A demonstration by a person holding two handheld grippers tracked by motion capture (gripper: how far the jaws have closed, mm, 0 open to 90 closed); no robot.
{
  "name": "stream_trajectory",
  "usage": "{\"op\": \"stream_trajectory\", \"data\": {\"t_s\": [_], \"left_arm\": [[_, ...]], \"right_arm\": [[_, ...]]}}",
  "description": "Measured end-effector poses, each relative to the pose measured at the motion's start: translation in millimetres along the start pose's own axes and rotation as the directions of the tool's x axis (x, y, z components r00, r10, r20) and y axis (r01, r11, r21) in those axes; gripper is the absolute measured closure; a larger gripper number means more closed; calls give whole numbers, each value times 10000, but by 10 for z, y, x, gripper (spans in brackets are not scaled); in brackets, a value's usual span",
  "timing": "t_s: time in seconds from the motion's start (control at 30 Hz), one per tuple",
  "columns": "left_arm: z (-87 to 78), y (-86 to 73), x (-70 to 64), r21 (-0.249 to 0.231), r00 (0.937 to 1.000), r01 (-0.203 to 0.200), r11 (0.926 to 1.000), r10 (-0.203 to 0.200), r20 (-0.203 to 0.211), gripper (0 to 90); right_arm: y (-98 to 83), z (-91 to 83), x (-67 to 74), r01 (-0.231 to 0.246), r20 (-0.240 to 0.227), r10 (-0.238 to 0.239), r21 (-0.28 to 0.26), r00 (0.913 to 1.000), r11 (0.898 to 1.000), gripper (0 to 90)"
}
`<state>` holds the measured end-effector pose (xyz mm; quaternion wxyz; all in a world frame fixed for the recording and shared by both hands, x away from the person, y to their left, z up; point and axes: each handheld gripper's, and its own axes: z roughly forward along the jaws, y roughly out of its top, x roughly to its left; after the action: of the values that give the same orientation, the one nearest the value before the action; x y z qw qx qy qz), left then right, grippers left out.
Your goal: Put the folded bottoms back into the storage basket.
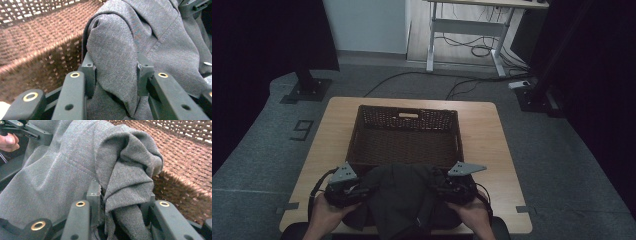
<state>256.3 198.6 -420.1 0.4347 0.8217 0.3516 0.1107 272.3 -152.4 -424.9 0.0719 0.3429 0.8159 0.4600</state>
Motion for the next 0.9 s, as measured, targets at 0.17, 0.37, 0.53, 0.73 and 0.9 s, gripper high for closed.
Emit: {"op": "stream_trajectory", "data": {"t_s": [0.17,0.37,0.53,0.73,0.9], "left_arm": [[-81,137,12,-114,9998,-184,9998,184,-10,618],[-139,268,49,-307,9997,-229,9993,231,54,617],[-151,357,88,-308,9997,-195,9993,201,168,618],[-187,511,136,-370,9995,-205,9991,214,252,617],[-248,658,162,-575,9992,-299,9979,313,247,617]], "right_arm": [[106,-67,-5,95,-62,-96,-176,9999,9998,635],[228,-129,-35,99,-139,-104,-349,9998,9993,635],[332,-171,-75,60,-160,-67,-423,9998,9991,636],[465,-224,-137,-18,-296,1,-579,9996,9983,636],[580,-292,-193,-126,-623,77,-789,9980,9968,635]]}}
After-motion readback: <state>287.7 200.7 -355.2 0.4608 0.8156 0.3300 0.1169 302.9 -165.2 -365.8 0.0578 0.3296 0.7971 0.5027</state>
